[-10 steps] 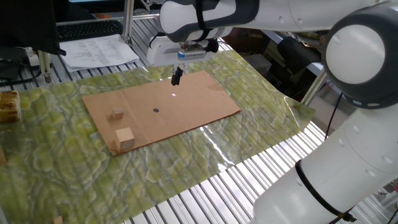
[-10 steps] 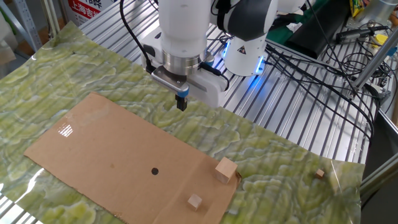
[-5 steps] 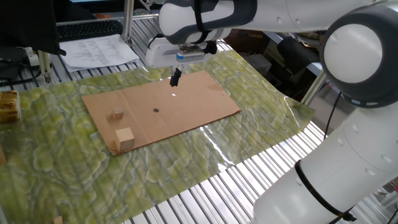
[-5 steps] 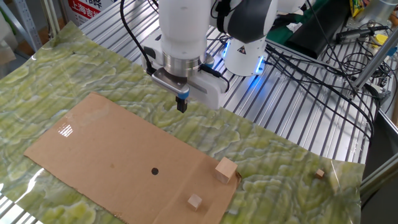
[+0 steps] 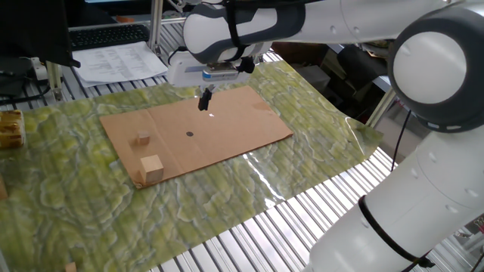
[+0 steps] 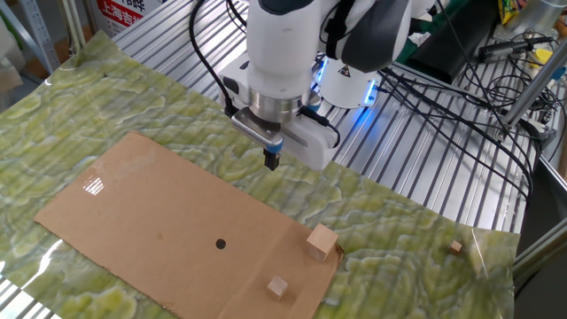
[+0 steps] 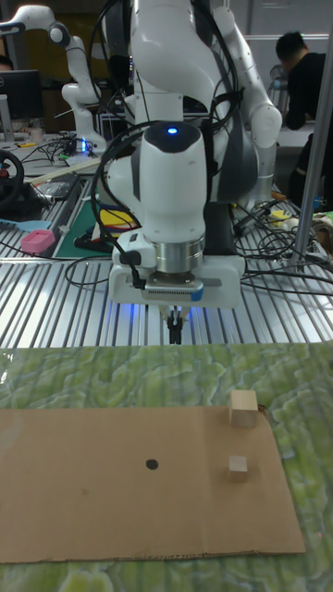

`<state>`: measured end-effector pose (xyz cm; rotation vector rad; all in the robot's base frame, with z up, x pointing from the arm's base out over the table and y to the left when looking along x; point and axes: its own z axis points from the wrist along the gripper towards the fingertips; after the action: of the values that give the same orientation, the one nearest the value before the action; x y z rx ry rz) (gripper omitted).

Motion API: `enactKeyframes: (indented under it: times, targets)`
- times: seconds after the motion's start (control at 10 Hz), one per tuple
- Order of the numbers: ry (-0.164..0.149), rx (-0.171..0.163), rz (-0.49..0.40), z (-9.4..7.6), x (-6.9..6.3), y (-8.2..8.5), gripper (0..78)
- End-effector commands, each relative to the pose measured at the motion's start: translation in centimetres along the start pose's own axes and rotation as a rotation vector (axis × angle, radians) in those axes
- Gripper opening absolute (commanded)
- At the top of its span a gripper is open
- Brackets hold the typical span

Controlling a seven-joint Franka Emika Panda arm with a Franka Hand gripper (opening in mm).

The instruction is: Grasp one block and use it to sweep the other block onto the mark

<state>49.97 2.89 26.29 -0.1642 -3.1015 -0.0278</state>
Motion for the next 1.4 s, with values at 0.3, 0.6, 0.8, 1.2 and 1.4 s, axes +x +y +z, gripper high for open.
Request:
enactKeyframes:
  times: [0.3,0.6,0.8,1.2,1.4]
  targets:
    - [-0.018,-0.007,-0.039,0.06,-0.06,-0.42,0.0]
    - [-0.024,-0.007,-0.034,0.06,-0.06,-0.42,0.0]
    - [-0.002,0.002,-0.030,0.06,-0.06,-0.42,0.0]
    - [0.019,0.009,-0.018,0.06,-0.06,-0.42,0.0]
    - [0.016,0.015,-0.017,0.06,-0.06,-0.42,0.0]
